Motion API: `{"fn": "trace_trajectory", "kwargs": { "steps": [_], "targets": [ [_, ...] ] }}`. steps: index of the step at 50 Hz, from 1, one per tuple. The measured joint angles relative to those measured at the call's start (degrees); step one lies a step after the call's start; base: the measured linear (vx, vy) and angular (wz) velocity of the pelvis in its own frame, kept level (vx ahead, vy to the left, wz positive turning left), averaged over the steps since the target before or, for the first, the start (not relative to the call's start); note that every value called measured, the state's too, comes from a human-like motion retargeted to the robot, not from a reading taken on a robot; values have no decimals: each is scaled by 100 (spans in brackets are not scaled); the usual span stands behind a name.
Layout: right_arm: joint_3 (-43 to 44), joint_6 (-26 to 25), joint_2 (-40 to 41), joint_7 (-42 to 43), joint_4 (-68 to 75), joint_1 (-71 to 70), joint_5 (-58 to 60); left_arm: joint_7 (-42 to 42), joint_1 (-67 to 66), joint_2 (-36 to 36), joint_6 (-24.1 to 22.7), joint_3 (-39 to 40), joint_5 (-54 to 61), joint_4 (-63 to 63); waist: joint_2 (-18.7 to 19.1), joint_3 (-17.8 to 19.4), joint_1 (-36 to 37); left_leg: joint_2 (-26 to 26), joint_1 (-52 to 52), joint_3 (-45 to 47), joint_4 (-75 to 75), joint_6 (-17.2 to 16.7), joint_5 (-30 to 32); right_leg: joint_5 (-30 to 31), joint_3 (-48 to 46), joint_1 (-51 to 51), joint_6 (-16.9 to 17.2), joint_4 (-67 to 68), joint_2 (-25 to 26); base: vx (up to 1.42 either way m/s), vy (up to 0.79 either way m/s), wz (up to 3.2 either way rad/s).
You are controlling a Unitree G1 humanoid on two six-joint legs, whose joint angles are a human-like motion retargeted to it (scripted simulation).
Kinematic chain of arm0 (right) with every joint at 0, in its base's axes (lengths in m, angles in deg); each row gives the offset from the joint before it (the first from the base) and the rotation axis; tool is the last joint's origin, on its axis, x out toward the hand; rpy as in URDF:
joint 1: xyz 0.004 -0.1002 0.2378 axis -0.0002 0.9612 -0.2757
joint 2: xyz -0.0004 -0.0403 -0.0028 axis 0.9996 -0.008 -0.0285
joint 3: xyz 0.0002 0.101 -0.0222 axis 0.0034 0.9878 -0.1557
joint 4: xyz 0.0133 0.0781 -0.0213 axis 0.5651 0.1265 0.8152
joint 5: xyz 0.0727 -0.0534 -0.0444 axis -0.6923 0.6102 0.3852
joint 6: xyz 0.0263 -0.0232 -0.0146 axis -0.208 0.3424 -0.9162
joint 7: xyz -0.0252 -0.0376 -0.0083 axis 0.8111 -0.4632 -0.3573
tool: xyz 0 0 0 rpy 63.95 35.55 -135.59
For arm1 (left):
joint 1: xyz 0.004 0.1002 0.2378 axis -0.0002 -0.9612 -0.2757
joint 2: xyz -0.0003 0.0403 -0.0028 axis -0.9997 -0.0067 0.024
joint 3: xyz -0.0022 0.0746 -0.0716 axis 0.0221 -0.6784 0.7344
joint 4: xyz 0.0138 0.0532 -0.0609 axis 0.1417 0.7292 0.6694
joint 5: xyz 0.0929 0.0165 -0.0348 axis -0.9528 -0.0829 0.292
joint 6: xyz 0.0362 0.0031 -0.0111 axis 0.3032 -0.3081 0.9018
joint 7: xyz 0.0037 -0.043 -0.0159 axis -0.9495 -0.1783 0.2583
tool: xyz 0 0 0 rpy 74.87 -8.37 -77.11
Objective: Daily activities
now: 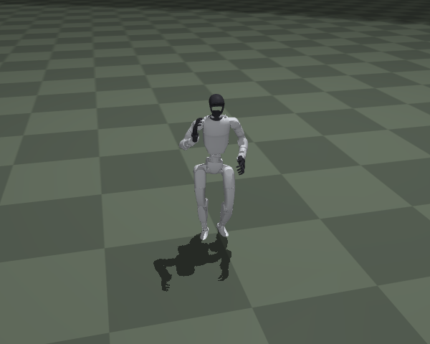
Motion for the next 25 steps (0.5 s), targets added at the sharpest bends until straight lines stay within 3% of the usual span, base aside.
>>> {"fn": "trace_trajectory", "kwargs": {
  "steps": [8, 18, 22, 25],
  "targets": [
    [-385, -265, 155, -58, 71, -68, -91, 188, -122, 124, -8, 372, 456, -68, -74, 116, 55, 3, 24, 89, 111, 21, 106, -142, 67, -163, 22, 438, -101, 1, 0, -11],
    [-1291, -800, 625, -1335, 2837, 1627, -1108, 1148, 750, 413, -627, 1750, 860, -2135, -94, 78, 341, -208, 127, -22, -225, -79, 599, -104, 14, -230, 134, 629, -300, 0, 0, 0],
    [-1523, -643, 712, -1708, 2826, 1442, -1685, 1232, 547, 391, -595, 1688, 873, -2296, -104, 79, 273, -224, 138, 35, -321, -98, 700, -88, 37, -277, 167, 638, -326, 0, -1, -5],
    [-1654, -411, 697, -1871, 2046, 936, -2151, 924, 126, 343, -327, 1136, 991, -1776, -141, 133, 141, -194, 146, 125, -293, -89, 666, -124, 83, -313, 189, 686, -326, 2, -3, -30]
  ]
}}
